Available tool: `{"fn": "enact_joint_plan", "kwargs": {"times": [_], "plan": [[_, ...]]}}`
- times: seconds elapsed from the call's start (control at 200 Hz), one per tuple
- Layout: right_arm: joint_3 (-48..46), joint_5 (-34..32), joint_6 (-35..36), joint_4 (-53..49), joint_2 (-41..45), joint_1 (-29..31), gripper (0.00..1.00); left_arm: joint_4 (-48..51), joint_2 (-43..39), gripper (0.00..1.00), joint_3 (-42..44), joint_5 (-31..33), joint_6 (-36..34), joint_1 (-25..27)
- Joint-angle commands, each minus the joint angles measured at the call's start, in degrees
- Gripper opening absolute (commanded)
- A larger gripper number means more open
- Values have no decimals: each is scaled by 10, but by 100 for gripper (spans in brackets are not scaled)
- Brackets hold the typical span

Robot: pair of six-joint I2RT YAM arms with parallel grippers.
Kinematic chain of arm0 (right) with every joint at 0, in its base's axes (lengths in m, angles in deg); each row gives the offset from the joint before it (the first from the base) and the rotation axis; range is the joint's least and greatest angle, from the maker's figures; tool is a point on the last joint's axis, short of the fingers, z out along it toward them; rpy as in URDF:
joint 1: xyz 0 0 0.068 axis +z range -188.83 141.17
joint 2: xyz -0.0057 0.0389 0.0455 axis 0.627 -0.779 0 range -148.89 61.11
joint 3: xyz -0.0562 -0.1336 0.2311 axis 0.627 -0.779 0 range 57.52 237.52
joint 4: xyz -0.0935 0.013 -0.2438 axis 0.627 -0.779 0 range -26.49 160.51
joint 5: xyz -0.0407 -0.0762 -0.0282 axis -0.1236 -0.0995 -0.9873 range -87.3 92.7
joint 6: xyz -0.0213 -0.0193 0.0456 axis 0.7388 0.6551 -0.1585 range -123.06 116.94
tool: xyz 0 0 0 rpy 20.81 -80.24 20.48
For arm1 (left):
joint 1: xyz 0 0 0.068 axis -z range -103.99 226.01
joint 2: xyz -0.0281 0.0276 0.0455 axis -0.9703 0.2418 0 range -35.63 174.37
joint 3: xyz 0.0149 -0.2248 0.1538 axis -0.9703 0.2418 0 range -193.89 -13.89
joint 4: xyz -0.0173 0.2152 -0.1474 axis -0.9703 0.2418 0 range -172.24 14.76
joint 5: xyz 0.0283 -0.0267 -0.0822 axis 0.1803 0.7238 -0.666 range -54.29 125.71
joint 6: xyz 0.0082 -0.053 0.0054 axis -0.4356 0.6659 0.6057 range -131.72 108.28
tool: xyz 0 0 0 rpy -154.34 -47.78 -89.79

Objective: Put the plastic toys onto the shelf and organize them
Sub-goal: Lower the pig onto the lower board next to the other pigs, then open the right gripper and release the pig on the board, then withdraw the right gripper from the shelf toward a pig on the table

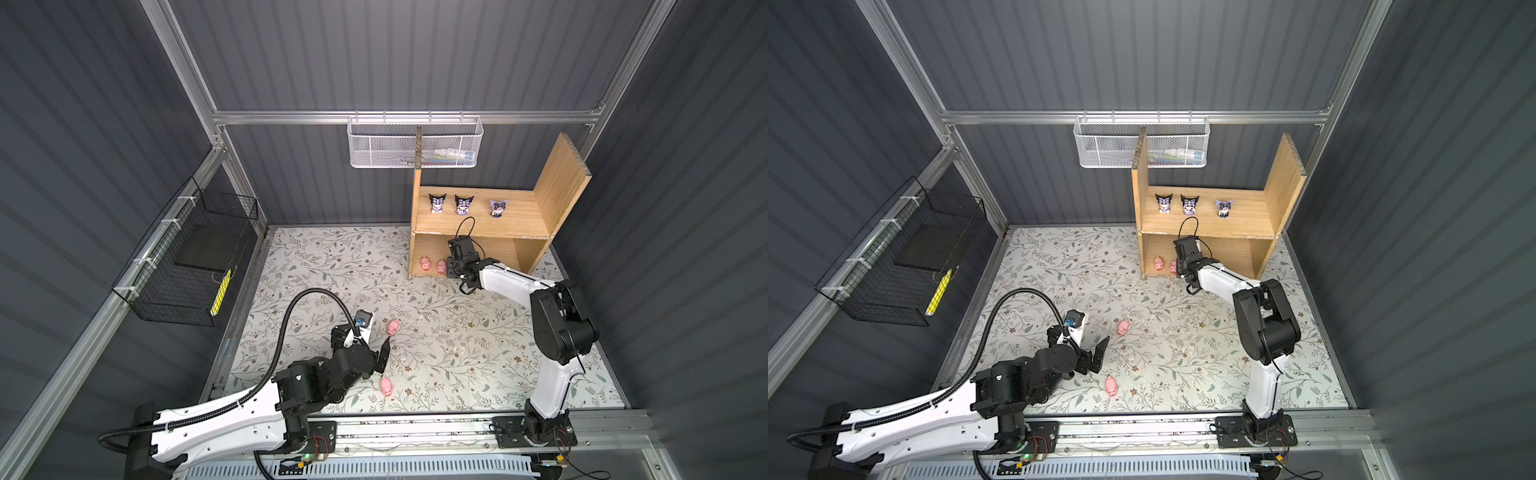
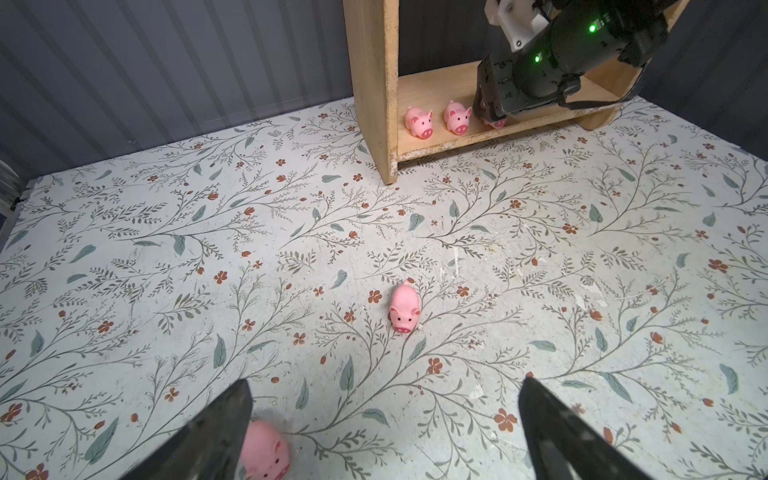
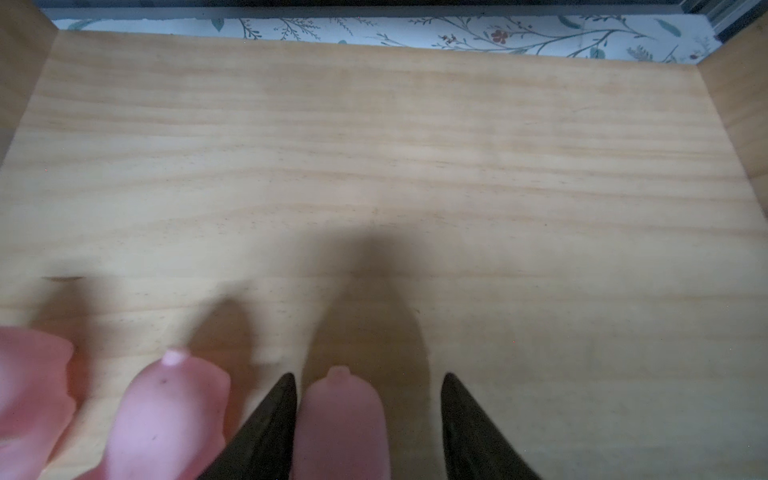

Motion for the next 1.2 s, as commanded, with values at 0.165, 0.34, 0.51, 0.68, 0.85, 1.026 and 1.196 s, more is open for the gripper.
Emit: {"fn": "enact_joint_plan", "kwargs": {"times": [0.165, 0.34, 0.51, 0.68, 0.85, 1.026, 1.196], "plan": [[-13, 8, 5, 1, 51, -14, 59, -3, 8, 100, -20, 7, -10, 1], [-19, 26, 1, -6, 68, -13, 62, -1, 3, 100, -18, 6, -8, 1], [-45, 42, -9, -3, 92, -12, 65, 7, -6, 100, -14, 6, -4, 1], [-78, 51, -21, -5, 127, -3, 67, 25, -14, 100, -7, 6, 9, 1], [-124, 49, -39, -6, 174, 22, 69, 39, -26, 100, 13, 2, 36, 2], [-176, 34, -71, 2, 228, 83, 76, 56, -46, 100, 36, -7, 75, 2], [-218, 8, -124, 5, 273, 168, 86, 93, -75, 100, 55, -8, 131, 2]]}}
